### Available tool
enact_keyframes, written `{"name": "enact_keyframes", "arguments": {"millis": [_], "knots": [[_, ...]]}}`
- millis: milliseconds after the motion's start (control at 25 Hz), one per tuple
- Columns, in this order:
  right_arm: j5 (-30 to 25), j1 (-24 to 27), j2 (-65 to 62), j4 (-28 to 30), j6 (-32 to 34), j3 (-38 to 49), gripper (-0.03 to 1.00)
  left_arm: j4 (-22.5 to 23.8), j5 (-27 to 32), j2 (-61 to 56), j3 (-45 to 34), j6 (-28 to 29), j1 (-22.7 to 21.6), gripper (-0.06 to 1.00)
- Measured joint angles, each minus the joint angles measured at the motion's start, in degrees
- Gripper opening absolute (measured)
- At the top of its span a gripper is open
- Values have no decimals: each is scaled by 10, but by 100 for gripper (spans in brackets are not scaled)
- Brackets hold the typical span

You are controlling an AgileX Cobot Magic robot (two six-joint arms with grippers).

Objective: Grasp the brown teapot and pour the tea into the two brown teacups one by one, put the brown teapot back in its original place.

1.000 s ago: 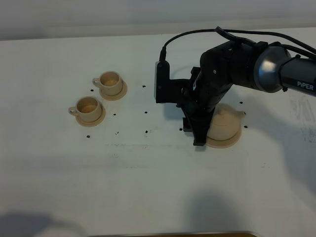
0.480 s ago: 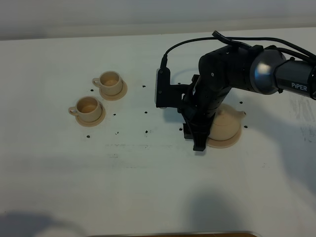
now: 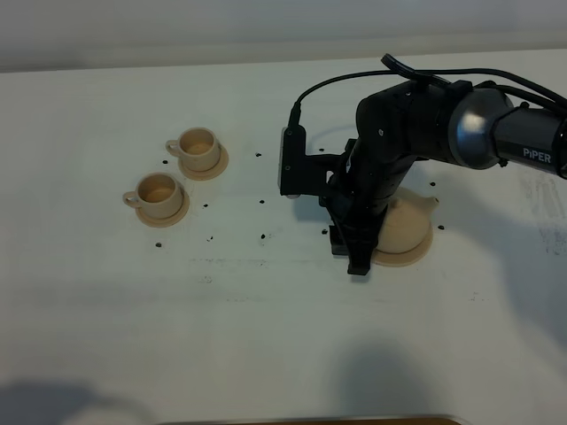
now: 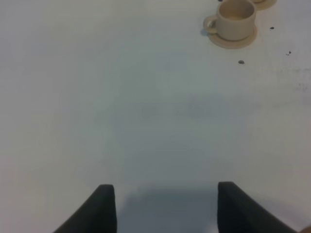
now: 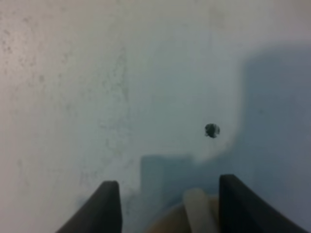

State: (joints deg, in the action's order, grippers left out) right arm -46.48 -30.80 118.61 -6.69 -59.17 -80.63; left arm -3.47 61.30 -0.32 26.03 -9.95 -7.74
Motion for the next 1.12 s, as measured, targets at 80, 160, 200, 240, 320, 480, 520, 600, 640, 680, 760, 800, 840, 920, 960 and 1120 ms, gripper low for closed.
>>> {"name": "enact_keyframes", "arguments": {"millis": [80,160,200,240,320,480,520,600,640,680,760,800,840,920,960,1120], "knots": [[-9,0,0,-5,-1,0,43,0,0,0,0,0,0,52],[-16,0,0,-11,-1,0,42,0,0,0,0,0,0,52],[-20,0,0,-12,-1,0,42,0,0,0,0,0,0,52],[-24,0,0,-13,-1,0,42,0,0,0,0,0,0,52],[-32,0,0,-18,-1,0,42,0,0,0,0,0,0,52],[-49,0,0,-21,-1,0,42,0,0,0,0,0,0,52],[-53,0,0,-23,-3,0,42,0,0,0,0,0,0,52],[-58,0,0,-23,-3,0,42,0,0,0,0,0,0,52],[-63,0,0,-24,-3,0,42,0,0,0,0,0,0,52],[-67,0,0,-25,-3,0,42,0,0,0,0,0,0,52],[-71,0,0,-26,-3,0,42,0,0,0,0,0,0,52],[-75,0,0,-27,-3,0,42,0,0,0,0,0,0,52],[-78,0,0,-27,-3,0,42,0,0,0,0,0,0,52],[-84,0,0,-27,-3,0,42,0,0,0,0,0,0,52],[-87,0,0,-27,-3,0,42,0,0,0,0,0,0,53],[-101,0,0,-27,-2,0,42,0,0,0,0,0,0,53]]}}
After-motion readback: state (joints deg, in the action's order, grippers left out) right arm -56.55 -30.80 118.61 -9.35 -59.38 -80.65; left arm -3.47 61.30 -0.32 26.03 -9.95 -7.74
